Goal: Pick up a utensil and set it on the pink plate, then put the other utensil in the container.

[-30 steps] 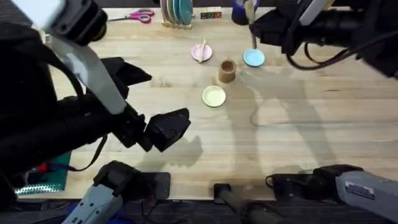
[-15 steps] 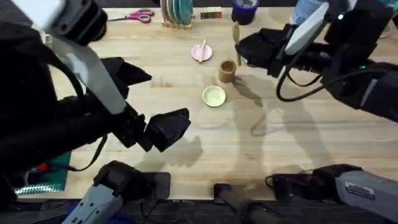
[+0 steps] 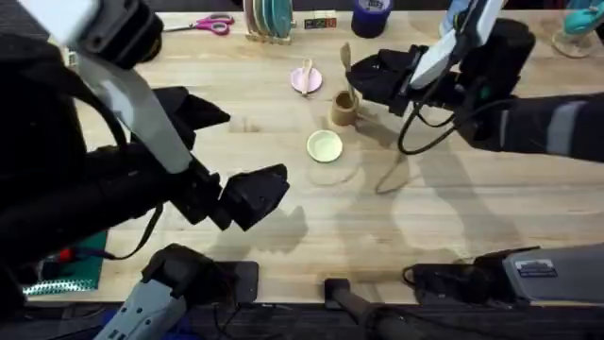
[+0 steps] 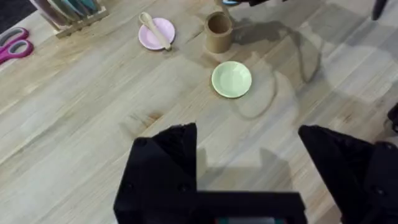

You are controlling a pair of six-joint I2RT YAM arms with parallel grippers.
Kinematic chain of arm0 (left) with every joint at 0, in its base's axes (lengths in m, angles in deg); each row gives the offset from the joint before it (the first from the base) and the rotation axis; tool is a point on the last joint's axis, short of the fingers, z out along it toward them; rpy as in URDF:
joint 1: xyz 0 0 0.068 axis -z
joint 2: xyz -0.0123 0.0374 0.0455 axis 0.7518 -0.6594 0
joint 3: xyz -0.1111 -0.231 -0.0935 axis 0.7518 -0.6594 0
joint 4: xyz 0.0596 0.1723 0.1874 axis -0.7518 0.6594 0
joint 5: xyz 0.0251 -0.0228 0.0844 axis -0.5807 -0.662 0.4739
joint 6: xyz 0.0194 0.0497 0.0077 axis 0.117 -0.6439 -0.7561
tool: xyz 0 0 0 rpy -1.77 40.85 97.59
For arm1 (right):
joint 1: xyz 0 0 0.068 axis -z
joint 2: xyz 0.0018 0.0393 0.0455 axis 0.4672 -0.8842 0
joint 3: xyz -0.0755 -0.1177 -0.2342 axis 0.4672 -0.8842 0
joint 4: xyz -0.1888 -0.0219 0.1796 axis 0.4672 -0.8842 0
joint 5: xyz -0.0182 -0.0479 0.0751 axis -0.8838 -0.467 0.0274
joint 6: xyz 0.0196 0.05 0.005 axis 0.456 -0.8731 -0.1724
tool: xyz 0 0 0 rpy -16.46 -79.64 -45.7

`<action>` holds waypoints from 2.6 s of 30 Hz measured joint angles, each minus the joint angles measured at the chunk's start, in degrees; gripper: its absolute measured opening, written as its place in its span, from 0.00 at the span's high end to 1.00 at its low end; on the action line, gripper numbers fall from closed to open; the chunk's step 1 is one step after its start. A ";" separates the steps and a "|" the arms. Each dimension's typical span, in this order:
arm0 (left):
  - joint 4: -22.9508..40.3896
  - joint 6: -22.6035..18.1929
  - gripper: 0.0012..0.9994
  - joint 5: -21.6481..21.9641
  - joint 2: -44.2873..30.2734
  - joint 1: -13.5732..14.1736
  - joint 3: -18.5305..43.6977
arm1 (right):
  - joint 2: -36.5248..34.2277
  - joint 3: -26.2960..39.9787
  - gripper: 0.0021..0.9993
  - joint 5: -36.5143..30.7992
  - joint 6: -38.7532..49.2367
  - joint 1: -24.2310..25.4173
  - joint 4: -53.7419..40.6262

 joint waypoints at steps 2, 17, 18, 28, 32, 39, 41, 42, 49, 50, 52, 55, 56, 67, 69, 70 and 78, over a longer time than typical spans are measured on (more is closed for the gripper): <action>0.00 0.01 0.00 0.00 0.00 0.00 0.00 | -2.48 0.00 0.97 0.00 -0.81 0.00 3.07; 0.00 0.01 0.00 0.00 0.00 0.00 0.00 | -10.90 0.00 0.97 -0.50 -2.28 -2.99 6.94; 0.00 -0.01 0.00 0.00 0.00 0.00 0.00 | -10.90 0.00 0.97 -0.51 -2.30 -2.99 6.78; 0.00 0.01 0.00 0.00 0.00 0.00 0.00 | -10.90 -0.02 0.90 -3.05 -2.50 -2.99 4.64; 0.00 0.00 0.00 0.00 0.00 0.00 0.00 | -10.90 -0.01 0.82 -3.30 -2.50 -2.99 4.65; 0.00 0.01 0.00 0.00 0.00 0.00 0.00 | -10.90 -0.02 0.74 -3.30 -2.54 -2.99 8.67; 0.00 -0.01 0.00 0.00 0.00 0.00 0.00 | -10.90 -0.02 0.68 -3.30 -3.25 -2.99 10.67; 0.00 0.01 0.00 0.00 0.00 0.00 0.00 | -10.90 -0.02 0.64 -3.29 -4.14 -2.99 11.59; 0.00 0.01 0.00 0.00 0.00 0.00 0.00 | -10.90 -0.02 0.47 -2.90 -11.31 -2.76 13.48; 0.00 0.01 0.00 0.00 0.00 0.00 0.00 | -10.90 -0.02 0.45 -2.44 -11.84 -2.54 13.54; 0.00 0.00 0.00 0.00 0.00 -0.01 0.00 | -10.84 -0.02 0.43 -0.86 -12.84 -1.64 13.50; 0.00 0.01 0.00 0.00 0.00 0.00 0.00 | -9.51 -0.04 0.37 2.75 -13.92 0.83 13.26; 0.00 0.01 0.00 0.00 0.00 0.00 0.00 | -8.73 -0.04 0.34 3.86 -14.39 1.70 13.26; 0.00 0.00 0.00 0.00 0.00 0.00 0.00 | 5.17 -0.04 0.00 13.20 -24.10 13.74 13.42; 0.00 0.01 0.00 0.00 0.00 0.00 0.00 | 7.32 -0.04 0.00 13.55 -25.46 14.87 11.99; 0.00 -0.01 0.00 0.00 0.00 0.00 0.00 | 8.27 -0.04 0.00 13.54 -25.84 15.25 10.63; 0.16 0.01 0.00 0.00 0.00 0.00 0.00 | 15.85 -0.04 0.00 7.16 -25.30 15.82 -11.68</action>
